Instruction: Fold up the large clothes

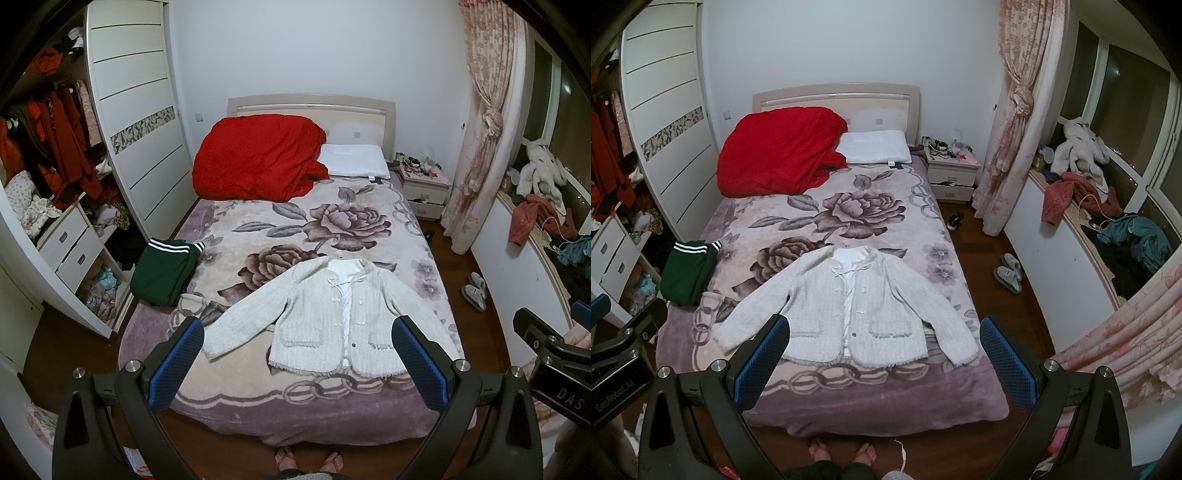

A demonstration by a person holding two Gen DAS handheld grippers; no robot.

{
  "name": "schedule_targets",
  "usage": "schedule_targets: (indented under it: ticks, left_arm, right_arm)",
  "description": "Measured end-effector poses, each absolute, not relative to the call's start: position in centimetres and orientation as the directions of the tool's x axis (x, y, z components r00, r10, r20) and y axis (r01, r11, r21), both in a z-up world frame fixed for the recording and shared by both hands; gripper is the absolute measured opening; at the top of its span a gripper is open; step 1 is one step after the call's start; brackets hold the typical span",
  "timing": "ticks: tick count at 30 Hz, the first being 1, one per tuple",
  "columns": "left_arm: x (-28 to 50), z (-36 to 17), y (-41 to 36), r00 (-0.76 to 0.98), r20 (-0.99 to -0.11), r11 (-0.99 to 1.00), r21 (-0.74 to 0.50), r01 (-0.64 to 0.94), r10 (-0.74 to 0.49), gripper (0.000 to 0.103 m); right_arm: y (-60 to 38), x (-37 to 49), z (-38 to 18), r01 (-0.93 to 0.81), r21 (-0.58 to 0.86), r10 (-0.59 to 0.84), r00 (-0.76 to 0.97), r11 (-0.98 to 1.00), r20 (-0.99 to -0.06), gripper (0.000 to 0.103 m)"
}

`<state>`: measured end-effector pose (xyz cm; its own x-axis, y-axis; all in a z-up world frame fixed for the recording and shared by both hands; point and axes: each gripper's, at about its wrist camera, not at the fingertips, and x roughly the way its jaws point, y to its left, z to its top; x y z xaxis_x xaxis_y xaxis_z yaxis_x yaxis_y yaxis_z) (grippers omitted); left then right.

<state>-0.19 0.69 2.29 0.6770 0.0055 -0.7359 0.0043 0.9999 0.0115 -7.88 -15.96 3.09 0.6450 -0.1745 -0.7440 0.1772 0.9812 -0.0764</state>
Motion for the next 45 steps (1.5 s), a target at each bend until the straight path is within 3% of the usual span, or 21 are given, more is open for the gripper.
schedule_targets:
  ticks: [19, 26, 30, 32, 33, 35, 39, 45]
  left_arm:
    - [0.3, 2.0, 0.6, 0.674, -0.739, 1.0, 0.004, 0.01, -0.004, 0.103]
    - [7.0, -2.9, 0.4, 0.701, -0.706, 0.995, 0.091, -0.048, 0.099, 0.103]
    - [10.8, -9.1, 0.0, 0.68, -0.715, 0.984, 0.169, -0.057, 0.162, 0.103]
    - [12.9, -13.1, -0.8, 0.647, -0.734, 0.974, 0.218, -0.061, 0.205, 0.103]
    - [13.5, -14.7, -1.0, 0.631, -0.744, 0.97, 0.235, -0.063, 0.221, 0.103]
    - [14.7, -18.1, -1.3, 0.598, -0.763, 0.964, 0.258, -0.065, 0.244, 0.103]
    - [17.6, -26.7, -2.9, 0.468, -0.823, 0.943, 0.32, -0.087, 0.322, 0.103]
    - [20.8, -37.5, -6.9, 0.323, -0.863, 0.92, 0.38, -0.093, 0.389, 0.103]
  right_arm:
    - [-16.1, -7.7, 3.3, 0.187, -0.074, -0.178, 0.64, 0.98, -0.748, 0.103]
    - [-17.8, -3.2, 0.2, 0.236, 0.036, -0.12, 0.616, 0.971, -0.779, 0.103]
    - [-23.4, 0.5, -7.3, 0.373, 0.138, -0.101, 0.554, 0.917, -0.826, 0.101]
    - [-27.0, 1.7, -11.9, 0.468, 0.151, -0.127, 0.511, 0.871, -0.85, 0.078]
    - [-29.4, 2.4, -14.8, 0.52, 0.142, -0.139, 0.464, 0.842, -0.875, 0.06]
    - [-33.9, 3.3, -20.6, 0.614, 0.149, -0.127, 0.383, 0.775, -0.915, 0.06]
    - [-44.4, 2.5, -34.3, 0.809, 0.28, 0.003, 0.325, 0.517, -0.946, 0.077]
    - [-54.2, -1.1, -56.8, 0.909, 0.396, 0.193, 0.369, 0.126, -0.909, 0.078]
